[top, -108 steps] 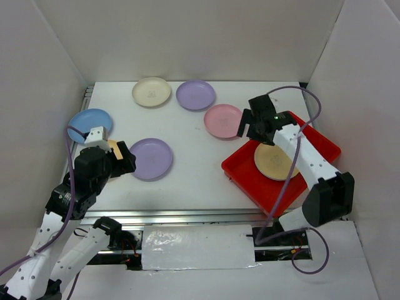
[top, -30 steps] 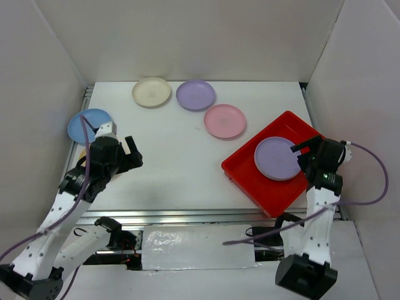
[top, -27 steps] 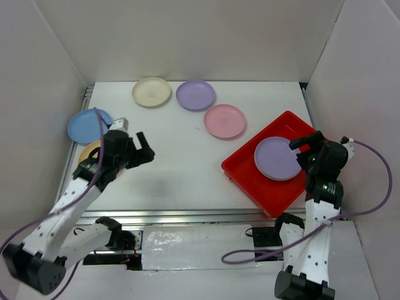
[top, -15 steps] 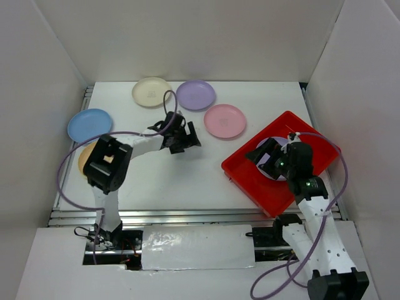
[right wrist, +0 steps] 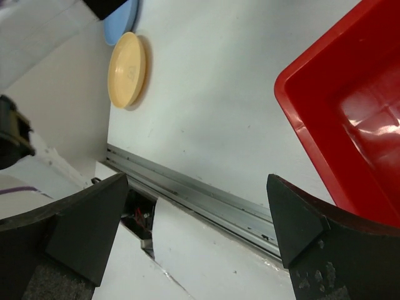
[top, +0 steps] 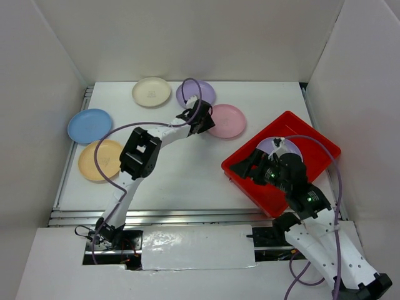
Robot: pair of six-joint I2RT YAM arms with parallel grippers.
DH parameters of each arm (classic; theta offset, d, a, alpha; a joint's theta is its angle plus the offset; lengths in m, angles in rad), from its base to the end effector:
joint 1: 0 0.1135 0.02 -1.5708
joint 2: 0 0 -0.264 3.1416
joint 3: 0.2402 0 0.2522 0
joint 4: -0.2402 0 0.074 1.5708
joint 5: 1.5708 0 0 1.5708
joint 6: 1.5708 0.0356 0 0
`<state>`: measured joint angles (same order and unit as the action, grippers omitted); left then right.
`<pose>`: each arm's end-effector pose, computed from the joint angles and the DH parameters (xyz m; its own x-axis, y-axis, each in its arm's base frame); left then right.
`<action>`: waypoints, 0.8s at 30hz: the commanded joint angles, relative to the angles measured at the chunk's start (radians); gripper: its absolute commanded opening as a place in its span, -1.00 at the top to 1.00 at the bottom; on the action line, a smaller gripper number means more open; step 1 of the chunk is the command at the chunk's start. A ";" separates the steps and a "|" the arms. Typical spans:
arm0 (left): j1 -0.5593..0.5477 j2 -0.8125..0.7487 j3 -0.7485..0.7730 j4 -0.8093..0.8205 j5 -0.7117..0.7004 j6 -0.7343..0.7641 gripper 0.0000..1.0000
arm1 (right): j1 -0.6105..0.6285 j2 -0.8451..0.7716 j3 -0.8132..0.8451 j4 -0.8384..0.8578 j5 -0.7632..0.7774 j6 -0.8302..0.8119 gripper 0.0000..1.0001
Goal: Place the plates into the plastic bin on the countertop
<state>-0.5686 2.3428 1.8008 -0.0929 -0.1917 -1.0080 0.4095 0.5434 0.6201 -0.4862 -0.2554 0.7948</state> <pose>0.4525 -0.2811 0.1631 -0.6044 -0.5991 -0.5252 -0.2096 0.7555 -0.6207 0.1186 0.0613 0.2854 -0.6825 0.4566 -0.5707 -0.1580 0.6702 0.7252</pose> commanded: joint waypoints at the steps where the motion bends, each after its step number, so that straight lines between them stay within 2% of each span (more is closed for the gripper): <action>1: -0.043 0.088 0.124 -0.278 -0.190 -0.017 -0.03 | 0.037 -0.052 0.058 -0.034 0.085 0.011 -1.00; 4: -0.060 0.082 0.121 -0.301 -0.248 -0.032 0.20 | 0.052 -0.091 0.075 -0.061 0.110 0.015 -1.00; 7: -0.059 0.049 0.086 -0.314 -0.253 -0.050 0.70 | 0.061 -0.115 0.101 -0.087 0.116 0.015 -1.00; 8: -0.059 0.029 0.069 -0.317 -0.259 -0.055 1.00 | 0.064 -0.125 0.105 -0.094 0.120 0.015 -1.00; 11: -0.071 -0.103 -0.052 -0.263 -0.302 -0.067 1.00 | 0.069 -0.138 0.116 -0.114 0.137 0.015 -1.00; 14: -0.091 -0.257 -0.159 -0.142 -0.336 -0.023 1.00 | 0.074 -0.143 0.112 -0.118 0.148 0.017 -1.00; 21: -0.194 -0.482 -0.120 -0.218 -0.537 0.055 1.00 | 0.089 -0.151 0.115 -0.135 0.173 0.027 -1.00; 24: -0.227 -0.517 -0.119 -0.216 -0.471 0.127 1.00 | 0.089 -0.148 0.168 -0.201 0.243 0.040 -1.00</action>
<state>-0.7586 1.8935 1.6493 -0.3317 -0.6353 -0.9657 0.4889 0.4034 0.7074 -0.6353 -0.0868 0.8204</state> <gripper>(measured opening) 0.048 0.997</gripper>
